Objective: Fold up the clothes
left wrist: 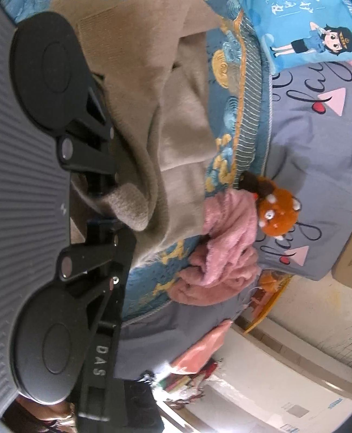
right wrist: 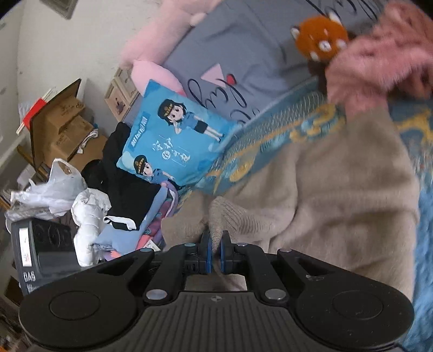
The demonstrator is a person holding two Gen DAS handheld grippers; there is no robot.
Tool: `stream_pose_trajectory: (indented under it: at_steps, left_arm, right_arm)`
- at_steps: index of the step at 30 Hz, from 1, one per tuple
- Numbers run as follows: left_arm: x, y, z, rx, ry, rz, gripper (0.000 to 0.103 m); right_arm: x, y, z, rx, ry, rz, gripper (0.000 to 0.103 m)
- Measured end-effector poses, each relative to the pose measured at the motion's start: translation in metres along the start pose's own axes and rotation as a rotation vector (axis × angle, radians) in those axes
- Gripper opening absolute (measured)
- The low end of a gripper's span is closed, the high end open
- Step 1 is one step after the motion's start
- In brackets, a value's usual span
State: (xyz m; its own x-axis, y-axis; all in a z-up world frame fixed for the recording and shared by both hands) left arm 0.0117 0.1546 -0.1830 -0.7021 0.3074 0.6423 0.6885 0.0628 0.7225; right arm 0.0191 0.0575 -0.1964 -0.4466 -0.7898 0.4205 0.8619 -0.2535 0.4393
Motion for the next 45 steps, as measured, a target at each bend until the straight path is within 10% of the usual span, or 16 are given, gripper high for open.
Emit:
stream_pose_trajectory:
  at_steps: [17, 23, 38, 45]
  left_arm:
    - [0.012, -0.046, -0.012, 0.012, -0.082, 0.022, 0.028]
    - [0.023, -0.055, 0.058, 0.261, -0.063, 0.008, 0.028]
    - [-0.017, -0.057, 0.080, 0.251, -0.002, 0.120, 0.028]
    - [-0.031, -0.046, 0.095, 0.265, 0.026, 0.127, 0.028]
  right_arm:
    - [0.018, -0.021, -0.046, 0.020, -0.131, -0.011, 0.006]
    - [0.008, -0.041, -0.025, 0.331, -0.148, 0.024, 0.006]
    - [0.002, -0.108, -0.007, 1.035, -0.213, 0.240, 0.006]
    - [-0.015, -0.118, -0.009, 1.085, -0.213, 0.339, 0.009]
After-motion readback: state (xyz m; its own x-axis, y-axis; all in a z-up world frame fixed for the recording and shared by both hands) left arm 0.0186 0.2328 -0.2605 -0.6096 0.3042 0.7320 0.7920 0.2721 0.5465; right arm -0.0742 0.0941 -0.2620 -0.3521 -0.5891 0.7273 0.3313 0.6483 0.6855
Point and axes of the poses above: each gripper's, at about its wrist camera, not at the fingertips, and x roughly against the way its jaws point, z to its left, y to its top, the point moved 5 cm from there along -x, roughly the way its jaws point, and after that the axes turned 11 degrees about -x, right-handed, at the moved point
